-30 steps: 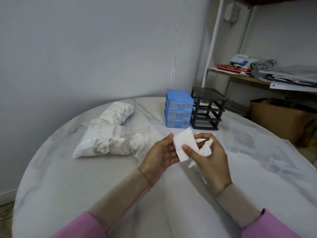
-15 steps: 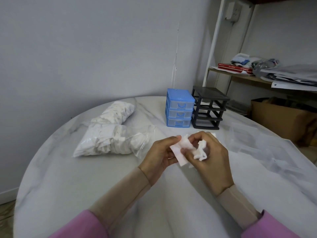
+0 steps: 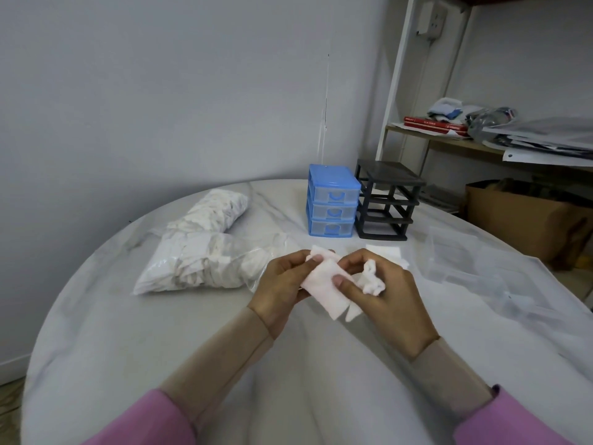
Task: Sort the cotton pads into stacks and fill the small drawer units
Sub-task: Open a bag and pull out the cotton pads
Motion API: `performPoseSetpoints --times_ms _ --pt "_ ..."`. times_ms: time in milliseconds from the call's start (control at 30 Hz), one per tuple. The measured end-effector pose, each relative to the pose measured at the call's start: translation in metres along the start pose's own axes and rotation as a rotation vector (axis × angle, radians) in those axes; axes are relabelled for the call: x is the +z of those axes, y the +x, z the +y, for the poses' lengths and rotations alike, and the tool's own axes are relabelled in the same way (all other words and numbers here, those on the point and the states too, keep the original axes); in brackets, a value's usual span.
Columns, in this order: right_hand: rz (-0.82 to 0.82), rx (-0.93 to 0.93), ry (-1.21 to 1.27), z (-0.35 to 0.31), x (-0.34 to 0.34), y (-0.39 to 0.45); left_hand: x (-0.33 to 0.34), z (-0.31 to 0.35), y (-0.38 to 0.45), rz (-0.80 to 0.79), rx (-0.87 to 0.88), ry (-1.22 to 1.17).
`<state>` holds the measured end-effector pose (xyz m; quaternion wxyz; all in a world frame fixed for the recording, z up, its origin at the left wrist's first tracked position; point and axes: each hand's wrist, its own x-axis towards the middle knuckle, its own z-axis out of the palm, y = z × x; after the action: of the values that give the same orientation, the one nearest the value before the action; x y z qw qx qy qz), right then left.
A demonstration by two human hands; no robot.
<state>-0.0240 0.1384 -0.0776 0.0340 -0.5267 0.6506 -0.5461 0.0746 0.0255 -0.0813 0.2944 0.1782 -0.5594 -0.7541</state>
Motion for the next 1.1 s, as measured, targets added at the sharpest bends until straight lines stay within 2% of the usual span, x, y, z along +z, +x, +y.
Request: performPoseSetpoints --times_ms 167,233,300,367,633,867,1100 --pt "0.035 0.154 0.275 -0.004 -0.012 0.008 -0.001 0.003 0.000 0.030 0.021 0.012" --pt "-0.047 0.186 0.339 -0.007 -0.020 0.010 -0.003 0.004 -0.001 0.036 0.020 0.026" --pt "-0.154 0.178 0.301 -0.009 -0.026 0.011 -0.003 0.005 -0.002 0.026 0.000 0.045" --pt "-0.178 0.174 0.244 -0.007 -0.026 0.012 -0.002 0.005 -0.003 -0.004 -0.029 0.075" --pt "-0.021 0.211 0.133 0.003 -0.016 0.010 0.002 0.003 -0.003 -0.032 -0.110 0.050" --pt "0.025 0.246 0.114 0.001 -0.015 0.008 0.004 0.002 -0.002 -0.033 -0.129 0.048" --pt "0.048 0.243 0.087 0.002 -0.013 0.007 0.004 0.001 -0.005 -0.122 -0.074 0.130"
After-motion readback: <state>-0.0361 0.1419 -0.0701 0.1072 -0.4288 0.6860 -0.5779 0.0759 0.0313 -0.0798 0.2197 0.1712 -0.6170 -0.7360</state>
